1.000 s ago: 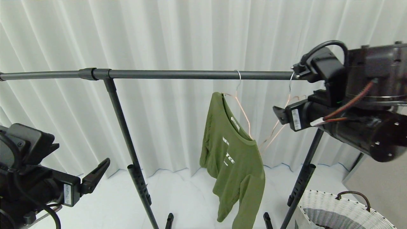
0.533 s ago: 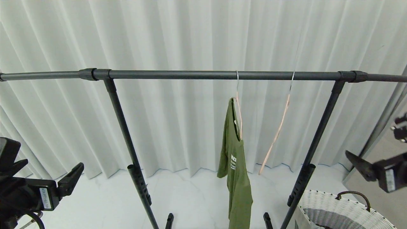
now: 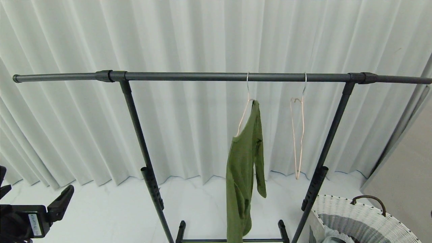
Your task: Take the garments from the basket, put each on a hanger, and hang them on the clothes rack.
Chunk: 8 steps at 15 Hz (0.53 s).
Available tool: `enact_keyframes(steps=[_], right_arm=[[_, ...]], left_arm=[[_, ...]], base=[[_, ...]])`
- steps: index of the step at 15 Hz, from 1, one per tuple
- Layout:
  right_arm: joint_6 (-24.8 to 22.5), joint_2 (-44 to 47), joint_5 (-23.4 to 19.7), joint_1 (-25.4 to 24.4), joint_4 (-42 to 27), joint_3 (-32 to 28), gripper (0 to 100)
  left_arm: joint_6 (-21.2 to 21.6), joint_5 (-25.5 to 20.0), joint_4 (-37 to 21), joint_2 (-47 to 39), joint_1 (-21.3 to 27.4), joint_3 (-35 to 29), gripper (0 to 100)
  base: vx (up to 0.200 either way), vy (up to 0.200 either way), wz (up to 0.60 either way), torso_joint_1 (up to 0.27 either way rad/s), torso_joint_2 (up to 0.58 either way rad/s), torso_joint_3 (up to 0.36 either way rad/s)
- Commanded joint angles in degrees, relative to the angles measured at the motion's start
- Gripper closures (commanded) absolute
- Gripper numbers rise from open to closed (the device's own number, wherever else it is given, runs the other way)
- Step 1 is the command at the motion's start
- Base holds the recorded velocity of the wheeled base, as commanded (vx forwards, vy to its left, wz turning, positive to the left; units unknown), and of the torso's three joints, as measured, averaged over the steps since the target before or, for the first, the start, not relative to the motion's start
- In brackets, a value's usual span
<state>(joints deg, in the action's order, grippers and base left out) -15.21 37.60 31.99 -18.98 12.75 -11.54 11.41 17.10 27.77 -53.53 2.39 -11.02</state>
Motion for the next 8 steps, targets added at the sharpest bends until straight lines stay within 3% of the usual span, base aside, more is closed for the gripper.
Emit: enact_keyframes(steps=[1, 5, 8], right_arm=[[0.0, -1.7, -0.1, 2.4, 0.0, 1.1, 0], [0.5, -1.7, -0.3, 7.4, 0.0, 4.2, 0], [0.7, -3.5, -1.1, 9.9, 0.0, 7.9, 0]], left_arm=[[0.1, 0.0, 0.0, 1.9, -0.1, 1.6, 0], [0.3, -0.1, 0.0, 6.1, -0.1, 5.6, 0], [0.2, -0.4, 0.0, 12.9, 0.1, 10.7, 0]], base=[[-0.2, 0.0, 0.0, -0.007, 0.0, 0.002], [-0.2, 0.0, 0.0, 0.0, 0.0, 0.002], [0.0, 0.0, 0.0, 0.0, 0.0, 0.0]])
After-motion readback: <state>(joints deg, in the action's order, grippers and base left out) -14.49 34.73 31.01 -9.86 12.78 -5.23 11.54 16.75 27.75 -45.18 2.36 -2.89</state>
